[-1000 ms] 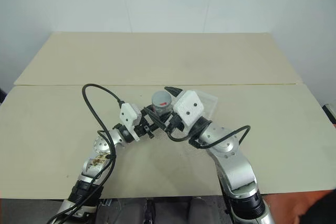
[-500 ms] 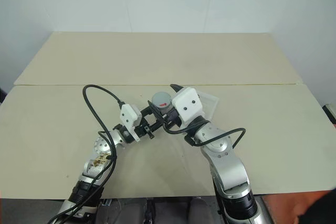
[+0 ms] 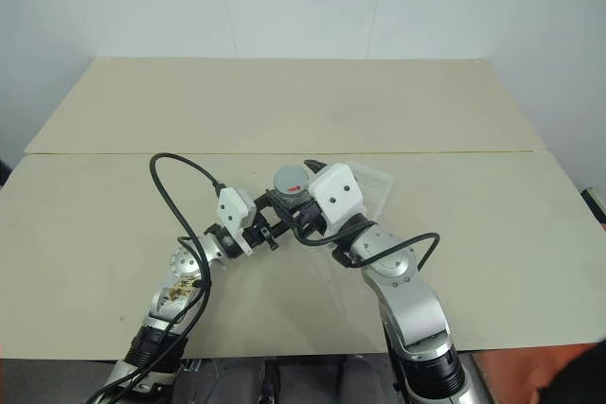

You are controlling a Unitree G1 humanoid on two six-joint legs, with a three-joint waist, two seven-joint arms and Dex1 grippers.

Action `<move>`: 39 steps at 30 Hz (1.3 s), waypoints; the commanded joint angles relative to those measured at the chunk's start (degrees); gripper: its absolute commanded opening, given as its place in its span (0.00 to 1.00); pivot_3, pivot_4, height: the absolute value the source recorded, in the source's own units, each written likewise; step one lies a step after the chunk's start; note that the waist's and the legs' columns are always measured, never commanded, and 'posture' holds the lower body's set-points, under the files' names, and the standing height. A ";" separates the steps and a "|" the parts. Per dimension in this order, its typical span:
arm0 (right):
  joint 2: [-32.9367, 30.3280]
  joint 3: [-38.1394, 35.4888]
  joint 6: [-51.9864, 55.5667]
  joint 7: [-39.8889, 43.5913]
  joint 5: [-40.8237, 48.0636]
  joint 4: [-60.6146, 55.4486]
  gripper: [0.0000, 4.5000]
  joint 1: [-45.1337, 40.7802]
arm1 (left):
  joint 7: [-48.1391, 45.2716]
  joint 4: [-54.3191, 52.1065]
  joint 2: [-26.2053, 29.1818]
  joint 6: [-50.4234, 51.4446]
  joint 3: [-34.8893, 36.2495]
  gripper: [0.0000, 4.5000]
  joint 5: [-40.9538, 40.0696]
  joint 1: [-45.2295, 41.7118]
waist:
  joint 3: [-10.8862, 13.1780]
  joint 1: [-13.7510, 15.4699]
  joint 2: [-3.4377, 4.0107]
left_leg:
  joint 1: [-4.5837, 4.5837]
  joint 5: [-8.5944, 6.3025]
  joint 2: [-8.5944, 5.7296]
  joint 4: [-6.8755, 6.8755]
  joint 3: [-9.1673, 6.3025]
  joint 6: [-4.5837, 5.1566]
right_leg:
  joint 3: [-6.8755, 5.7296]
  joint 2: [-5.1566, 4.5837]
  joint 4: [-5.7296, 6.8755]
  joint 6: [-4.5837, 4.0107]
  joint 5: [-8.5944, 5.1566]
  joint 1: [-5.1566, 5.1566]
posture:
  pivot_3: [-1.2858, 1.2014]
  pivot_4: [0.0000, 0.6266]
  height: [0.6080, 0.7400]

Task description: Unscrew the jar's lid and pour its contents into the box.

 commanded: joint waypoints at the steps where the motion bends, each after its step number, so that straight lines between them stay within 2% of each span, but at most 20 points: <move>1: 0.05 -0.98 0.53 -0.40 0.87 -1.23 0.91 -0.74 | 0.11 -0.97 -0.31 -1.42 0.28 0.44 -0.35 -0.92 | 0.00 0.02 0.00 | 0.00 0.00 0.00 0.00 0.00 0.00 | 0.00 0.00 0.00 0.00 0.00 0.00 | 0.52 0.24 1.00; 5: 0.07 -1.37 0.74 -0.31 1.52 -1.12 0.64 -0.92 | -0.11 -0.57 -0.27 -1.64 0.14 0.44 -0.18 -1.14 | 0.00 0.01 0.00 | 0.00 0.00 0.00 0.00 0.00 0.00 | 0.00 0.00 0.00 0.00 0.00 0.00 | 0.52 0.24 1.00; 12: -0.93 -0.77 0.72 0.13 1.58 -0.78 0.63 -1.21 | -0.20 -0.80 -0.33 -1.70 0.02 0.44 -0.28 -0.88 | 0.00 0.00 0.00 | 0.00 0.00 0.00 0.00 0.00 0.01 | 0.00 0.00 -0.01 0.00 0.00 0.00 | 0.52 0.24 1.00; 18: -3.55 -2.53 -2.15 5.76 5.70 1.96 0.63 -2.27 | -1.35 -1.58 0.24 -1.66 -0.10 0.44 -0.92 -0.17 | 0.00 0.00 0.00 | 0.00 -0.01 0.00 0.00 0.00 0.02 | 0.00 0.00 -0.01 0.00 0.00 0.01 | 0.52 0.24 1.00; 24: -7.65 -4.88 -7.03 17.79 12.53 11.14 0.63 -7.72 | -1.99 -2.17 0.43 -1.43 -0.33 0.44 -1.27 0.28 | 0.00 -0.09 0.00 | 0.03 -0.05 0.01 0.00 0.00 0.08 | 0.00 0.01 -0.01 0.00 0.00 0.03 | 0.52 0.24 1.00; 26: -9.20 -5.59 -9.06 24.36 15.64 15.23 0.63 -10.28 | -2.03 -2.30 0.53 -1.37 -0.38 0.44 -1.43 0.31 | 0.00 -0.13 0.00 | 0.04 -0.05 0.00 0.01 0.00 0.09 | 0.01 0.01 -0.01 0.00 0.00 0.04 | 0.52 0.24 1.00; 31: -9.27 -7.94 -11.25 37.70 22.90 26.42 0.63 -16.32 | -2.95 -2.73 0.88 -1.21 -0.50 0.44 -2.10 0.24 | 0.00 -0.12 0.00 | 0.04 -0.05 0.02 0.00 0.01 0.10 | 0.00 0.01 -0.02 0.00 0.00 0.05 | 0.52 0.24 1.00; 39: -8.13 -6.20 -21.16 57.65 22.47 43.02 0.63 -26.50 | -4.18 -2.60 1.74 -1.39 -0.34 0.44 -2.77 -0.64 | 0.00 -0.17 0.00 | 0.05 -0.04 0.02 0.01 0.04 0.08 | 0.00 0.01 0.00 0.00 0.00 0.04 | 0.52 0.24 1.00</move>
